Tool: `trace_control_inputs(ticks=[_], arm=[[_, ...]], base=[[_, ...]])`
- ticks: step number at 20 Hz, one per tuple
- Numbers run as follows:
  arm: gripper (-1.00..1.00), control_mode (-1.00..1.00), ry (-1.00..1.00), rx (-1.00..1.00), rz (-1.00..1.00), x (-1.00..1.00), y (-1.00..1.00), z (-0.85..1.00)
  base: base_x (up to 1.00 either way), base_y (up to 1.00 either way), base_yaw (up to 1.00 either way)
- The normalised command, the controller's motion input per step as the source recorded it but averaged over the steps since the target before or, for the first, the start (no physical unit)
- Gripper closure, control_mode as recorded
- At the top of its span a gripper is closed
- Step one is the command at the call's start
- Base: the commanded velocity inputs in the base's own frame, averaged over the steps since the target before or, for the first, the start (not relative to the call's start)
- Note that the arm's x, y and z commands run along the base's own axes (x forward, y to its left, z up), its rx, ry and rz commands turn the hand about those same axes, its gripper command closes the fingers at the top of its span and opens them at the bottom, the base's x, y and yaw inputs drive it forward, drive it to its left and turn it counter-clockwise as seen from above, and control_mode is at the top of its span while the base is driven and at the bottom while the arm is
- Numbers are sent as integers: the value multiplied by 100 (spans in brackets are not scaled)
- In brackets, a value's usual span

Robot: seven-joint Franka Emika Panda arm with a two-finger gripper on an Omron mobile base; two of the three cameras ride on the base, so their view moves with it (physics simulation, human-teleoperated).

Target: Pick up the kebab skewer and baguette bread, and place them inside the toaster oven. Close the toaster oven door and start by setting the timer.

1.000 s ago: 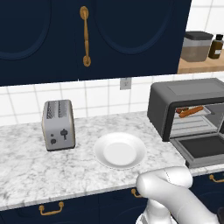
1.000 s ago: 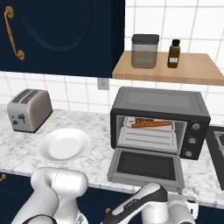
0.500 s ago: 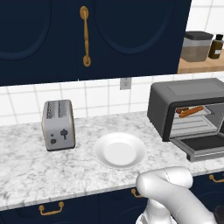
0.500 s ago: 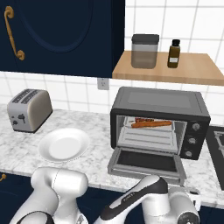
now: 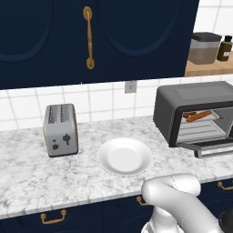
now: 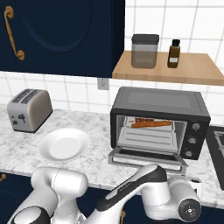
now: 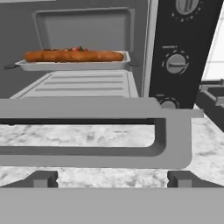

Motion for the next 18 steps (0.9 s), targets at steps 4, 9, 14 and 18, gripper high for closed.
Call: trace_control_inputs(ticks=[4,9,14,18], arm=[[-100,-100,-1,0,0,11,5,53],[-100,-100,-1,0,0,12,8,42],[-100,-100,0,0,0,0,0,0],[-100,-100,8,0,0,-54,0,-47]], base=[[0,0,0],[0,0,0],[0,0,0],[0,0,0]])
